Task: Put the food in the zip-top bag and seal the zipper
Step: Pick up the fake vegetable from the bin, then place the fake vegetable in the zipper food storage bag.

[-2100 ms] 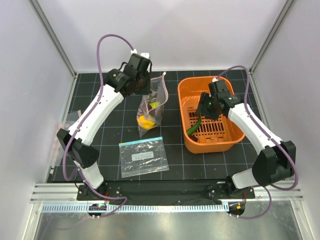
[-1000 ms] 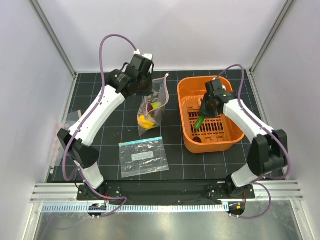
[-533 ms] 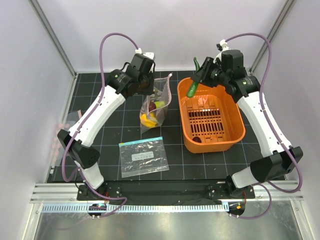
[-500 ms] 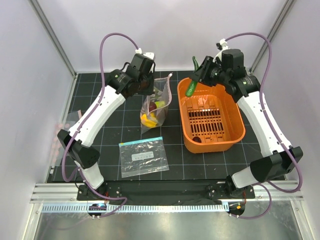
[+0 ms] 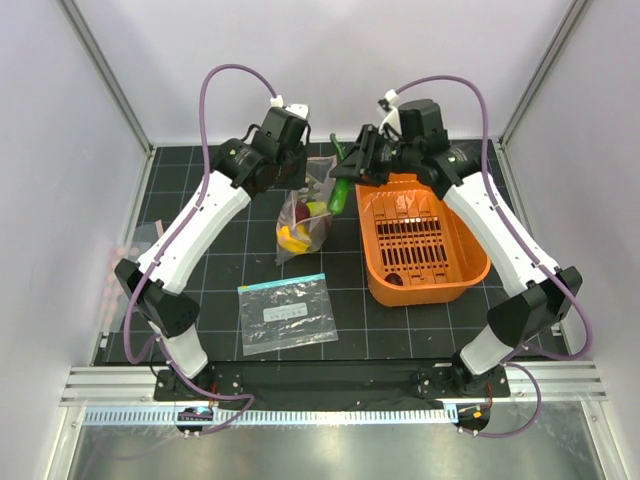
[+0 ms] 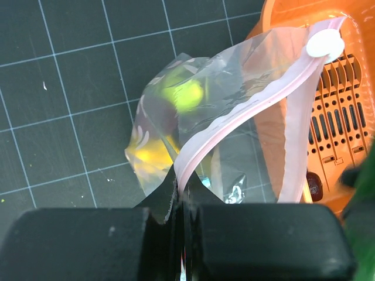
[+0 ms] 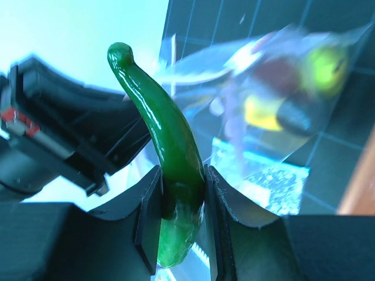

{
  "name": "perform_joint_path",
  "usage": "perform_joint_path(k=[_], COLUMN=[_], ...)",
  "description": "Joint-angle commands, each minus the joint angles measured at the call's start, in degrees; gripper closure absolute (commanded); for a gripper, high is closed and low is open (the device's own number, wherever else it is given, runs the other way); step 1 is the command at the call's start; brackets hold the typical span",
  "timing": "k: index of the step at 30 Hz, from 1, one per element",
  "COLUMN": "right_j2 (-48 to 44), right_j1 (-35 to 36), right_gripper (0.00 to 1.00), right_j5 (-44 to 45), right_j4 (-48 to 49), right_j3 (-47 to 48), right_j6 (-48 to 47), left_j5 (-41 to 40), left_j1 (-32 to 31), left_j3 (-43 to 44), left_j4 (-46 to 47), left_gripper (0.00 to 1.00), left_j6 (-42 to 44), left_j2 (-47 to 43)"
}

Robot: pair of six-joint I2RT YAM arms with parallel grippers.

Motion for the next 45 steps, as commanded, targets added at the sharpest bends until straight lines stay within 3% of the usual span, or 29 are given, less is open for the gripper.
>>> perform_joint_path(k=[1, 7, 18, 26, 30, 31, 34, 36, 41, 45], right_j2=[-2.58, -6.35, -9.52, -11.19, -11.45, -12.15, -14.00, -14.71, -15.76, -15.16], right_j1=[3.73, 4.62, 7.52, 10.95, 13.06, 13.93, 14.82, 14.99, 14.91, 14.91], right_gripper=[0.92, 0.98, 0.98, 0.96, 0.77, 0.60, 0.30, 0.22, 0.16, 0.26], right_j5=[-0.14, 10.03, 22.71, 30.45, 31.68, 32.47, 33.79, 34.58, 36.16, 41.51], right_j4=[-0.97, 4.39, 15.72, 18.54, 17.40, 17.32, 17.14, 16.44, 13.36, 6.09], right_j3=[1.67, -0.71, -6.76, -10.99, -11.16, -11.60, -13.36, -13.71, -12.57, -8.02], right_j6=[1.37, 0.49, -5.05, -9.62, -11.20, -11.20, -11.12, -11.11, -11.38, -10.32], left_j5=[-0.54, 2.61, 10.00, 15.89, 16.59, 16.94, 17.12, 17.12, 16.77, 15.37], left_j1=[-0.25, -0.25, -0.17, 0.19, 0.54, 0.62, 1.15, 1.24, 1.50, 1.50], left_j3=[2.27, 2.63, 6.67, 7.29, 6.76, 6.94, 7.11, 7.29, 7.03, 6.76], left_j4=[2.81, 2.99, 1.58, 2.55, 3.34, 3.52, 3.96, 4.04, 4.22, 3.52], left_gripper=[1.00, 0.99, 0.99, 0.98, 0.98, 0.98, 0.98, 0.98, 0.98, 0.98], left_j6=[0.79, -2.10, -11.24, -17.49, -18.46, -18.89, -19.60, -19.69, -19.69, -18.81], left_j2=[-1.02, -1.63, -1.63, -3.12, -3.13, -3.13, -3.13, -3.13, -3.48, -3.74])
